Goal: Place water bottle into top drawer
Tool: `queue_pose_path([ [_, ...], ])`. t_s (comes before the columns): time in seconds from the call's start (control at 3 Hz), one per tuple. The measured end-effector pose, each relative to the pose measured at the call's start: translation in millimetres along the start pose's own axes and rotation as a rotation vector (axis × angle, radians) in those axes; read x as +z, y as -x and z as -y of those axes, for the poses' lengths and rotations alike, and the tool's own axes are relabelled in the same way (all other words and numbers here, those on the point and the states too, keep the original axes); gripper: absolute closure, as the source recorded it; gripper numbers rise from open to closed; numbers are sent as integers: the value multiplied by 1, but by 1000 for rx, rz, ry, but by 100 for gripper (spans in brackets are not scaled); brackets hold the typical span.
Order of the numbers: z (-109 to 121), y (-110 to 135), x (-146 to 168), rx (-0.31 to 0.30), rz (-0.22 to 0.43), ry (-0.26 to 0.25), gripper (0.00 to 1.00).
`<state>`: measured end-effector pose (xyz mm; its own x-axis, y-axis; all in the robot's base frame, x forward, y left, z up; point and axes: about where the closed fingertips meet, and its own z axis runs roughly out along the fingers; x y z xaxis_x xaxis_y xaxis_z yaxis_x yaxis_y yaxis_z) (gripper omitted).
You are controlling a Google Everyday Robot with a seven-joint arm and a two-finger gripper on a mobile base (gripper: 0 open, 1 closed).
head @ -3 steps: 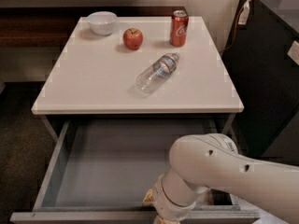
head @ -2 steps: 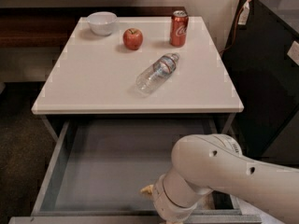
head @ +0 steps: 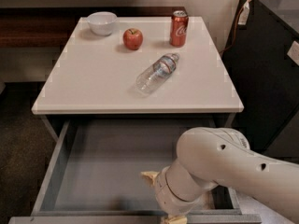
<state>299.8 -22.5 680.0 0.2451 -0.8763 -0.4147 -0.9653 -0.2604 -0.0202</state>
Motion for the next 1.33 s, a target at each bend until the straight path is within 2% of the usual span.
queue_pose_path([
  [0.67, 26, 0, -24, -11, 7, -46, 0],
  [1.33, 60, 3, -75, -82, -12, -83, 0],
])
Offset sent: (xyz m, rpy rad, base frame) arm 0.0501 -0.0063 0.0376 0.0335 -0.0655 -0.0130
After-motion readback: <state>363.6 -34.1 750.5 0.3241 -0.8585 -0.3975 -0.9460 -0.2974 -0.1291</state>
